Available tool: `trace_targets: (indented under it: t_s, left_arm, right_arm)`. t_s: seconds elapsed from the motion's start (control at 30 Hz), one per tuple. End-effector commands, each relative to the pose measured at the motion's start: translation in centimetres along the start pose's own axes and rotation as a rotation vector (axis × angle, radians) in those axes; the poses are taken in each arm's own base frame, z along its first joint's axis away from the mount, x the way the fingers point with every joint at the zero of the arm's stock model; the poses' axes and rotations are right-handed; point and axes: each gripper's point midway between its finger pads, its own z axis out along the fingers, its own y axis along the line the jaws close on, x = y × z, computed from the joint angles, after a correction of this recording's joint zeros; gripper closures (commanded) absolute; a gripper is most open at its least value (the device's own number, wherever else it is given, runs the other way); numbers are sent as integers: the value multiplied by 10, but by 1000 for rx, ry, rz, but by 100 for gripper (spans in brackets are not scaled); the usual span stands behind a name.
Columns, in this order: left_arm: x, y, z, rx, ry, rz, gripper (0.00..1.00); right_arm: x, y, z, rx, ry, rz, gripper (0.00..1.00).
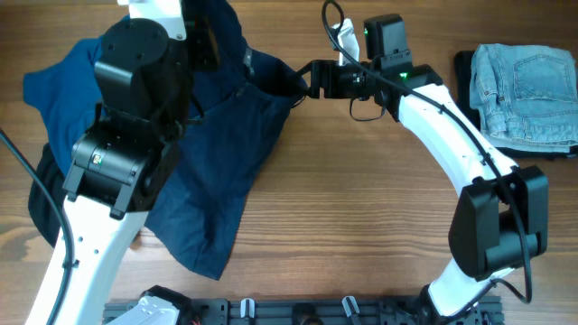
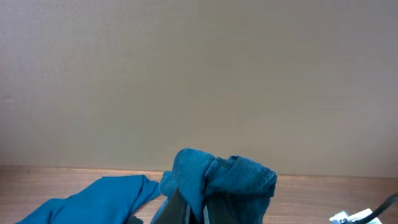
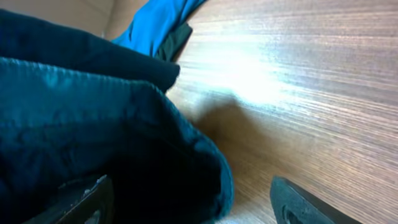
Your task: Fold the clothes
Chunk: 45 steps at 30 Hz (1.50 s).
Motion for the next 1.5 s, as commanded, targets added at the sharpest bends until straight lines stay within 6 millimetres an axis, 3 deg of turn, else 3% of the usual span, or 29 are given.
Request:
trace_targets:
  t_s: [0.0, 0.1, 0.27, 0.3, 0.33, 0.37, 0.5, 0.57, 0.67, 0.77, 0.87, 0.97, 1.17, 1.37, 1.47]
  left_arm:
    - [-11, -2, -7, 20, -24, -6, 96]
    - [-10, -1, -7, 19, -19, -4, 96]
    - [-10, -1, -7, 19, -21, -4, 96]
    - [-10, -1, -7, 18, -21, -4, 96]
    - [-10, -1, -7, 18, -21, -4, 96]
    - [-10, -1, -7, 18, -20, -4, 96]
    - [-10, -1, -7, 17, -22, -4, 96]
    - [-10, -1, -7, 17, -22, -5, 96]
    - [-11, -1, -7, 17, -23, -5, 96]
    - [-15, -1, -9, 20, -38, -11, 96]
    - [-23, 1, -19, 24, -61, -27, 96]
    - [-32, 1, -34, 41, -89, -56, 96]
    - [-46, -9, -97, 85, -132, -92, 96]
    - [-48, -6, -149, 122, -141, -189, 96]
    - [-43, -2, -163, 132, -126, -222, 96]
  right_arm:
    - [6, -23, 18, 27, 18, 64, 19]
    - [21, -26, 31, -12, 75, 93, 20]
    - [54, -26, 58, -12, 180, 121, 31]
    - [59, -24, 63, -14, 193, 115, 40]
    - [61, -22, 65, -12, 198, 111, 73]
    - [61, -23, 66, -3, 197, 110, 93]
    - [43, -30, 54, 30, 152, 140, 96]
    - [22, -33, 33, 75, 105, 121, 96]
    - [-10, -30, -13, 162, 22, 51, 96]
    - [-33, -13, -72, 203, -60, -14, 96]
    - [-49, 13, -147, 256, -161, -82, 95]
    - [-47, 30, -191, 306, -199, -117, 96]
    - [-14, 81, -284, 449, -268, -179, 96]
    - [11, 119, -352, 552, -376, -172, 96]
    - [19, 130, -377, 602, -422, -180, 96]
